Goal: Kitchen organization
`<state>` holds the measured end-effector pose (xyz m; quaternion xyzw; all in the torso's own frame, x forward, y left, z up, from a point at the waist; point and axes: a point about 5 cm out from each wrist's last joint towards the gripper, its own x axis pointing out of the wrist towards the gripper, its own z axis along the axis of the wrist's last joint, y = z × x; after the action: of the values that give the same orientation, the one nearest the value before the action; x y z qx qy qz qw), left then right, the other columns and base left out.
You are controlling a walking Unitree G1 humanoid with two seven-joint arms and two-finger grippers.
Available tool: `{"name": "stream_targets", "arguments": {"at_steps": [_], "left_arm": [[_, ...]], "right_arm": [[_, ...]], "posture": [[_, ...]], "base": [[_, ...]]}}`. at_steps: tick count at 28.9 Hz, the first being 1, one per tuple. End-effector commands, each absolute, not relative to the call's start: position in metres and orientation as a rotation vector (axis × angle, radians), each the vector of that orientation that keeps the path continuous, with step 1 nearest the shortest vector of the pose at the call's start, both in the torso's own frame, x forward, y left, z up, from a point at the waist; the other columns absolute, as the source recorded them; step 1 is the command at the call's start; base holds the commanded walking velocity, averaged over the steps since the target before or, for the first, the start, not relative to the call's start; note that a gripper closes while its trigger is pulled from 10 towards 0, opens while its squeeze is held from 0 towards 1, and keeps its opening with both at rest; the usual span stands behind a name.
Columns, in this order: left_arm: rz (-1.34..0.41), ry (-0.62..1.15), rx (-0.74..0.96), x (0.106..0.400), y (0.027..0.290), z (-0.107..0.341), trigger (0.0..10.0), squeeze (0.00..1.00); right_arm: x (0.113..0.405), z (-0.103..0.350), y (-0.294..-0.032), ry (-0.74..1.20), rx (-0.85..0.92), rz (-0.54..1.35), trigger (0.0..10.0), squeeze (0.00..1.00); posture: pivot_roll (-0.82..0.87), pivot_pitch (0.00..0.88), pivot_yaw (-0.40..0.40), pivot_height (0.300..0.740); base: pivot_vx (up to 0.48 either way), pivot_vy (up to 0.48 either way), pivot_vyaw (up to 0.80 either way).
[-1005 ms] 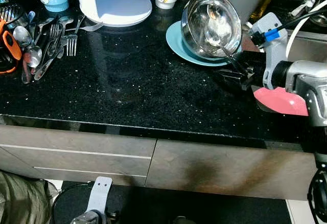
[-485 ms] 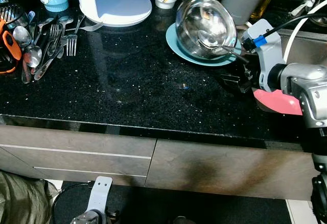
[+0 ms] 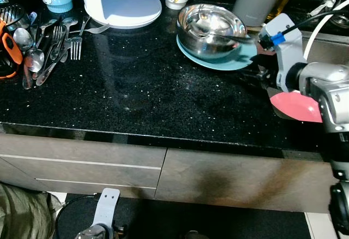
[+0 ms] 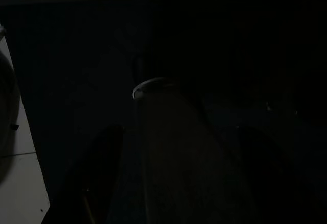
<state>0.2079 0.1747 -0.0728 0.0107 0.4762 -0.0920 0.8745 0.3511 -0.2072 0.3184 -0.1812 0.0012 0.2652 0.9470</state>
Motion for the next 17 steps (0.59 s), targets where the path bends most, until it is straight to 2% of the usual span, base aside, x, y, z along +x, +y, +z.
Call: {"name": "stream_targets", "arguments": {"at_steps": [1,5,8,17], "left_arm": [[-0.190,1.042,0.012,0.196,0.174,-0.080,10.0,0.00],[-0.189,1.041,0.011,0.196,0.174,-0.079,10.0,0.00],[-0.189,1.041,0.011,0.196,0.174,-0.079,10.0,0.00],[-0.188,1.040,0.012,0.197,0.175,-0.079,10.0,0.00]], "right_arm": [[0.350,0.323,-0.212,-0.015,-0.338,0.528,10.0,0.00],[0.352,0.329,-0.211,-0.094,-0.197,0.521,10.0,0.00],[0.352,0.333,-0.209,-0.160,-0.183,0.515,10.0,0.00],[0.357,0.317,-0.199,-0.088,-0.141,0.486,10.0,0.00]], "posture": [[-0.01,0.159,-0.053,0.740],[-0.01,0.160,-0.053,0.740],[-0.01,0.160,-0.051,0.740],[-0.01,0.158,-0.048,0.740]], "base": [[0.000,0.000,0.00],[0.000,0.000,0.00],[0.000,0.000,0.00],[0.000,0.000,0.00]]}}
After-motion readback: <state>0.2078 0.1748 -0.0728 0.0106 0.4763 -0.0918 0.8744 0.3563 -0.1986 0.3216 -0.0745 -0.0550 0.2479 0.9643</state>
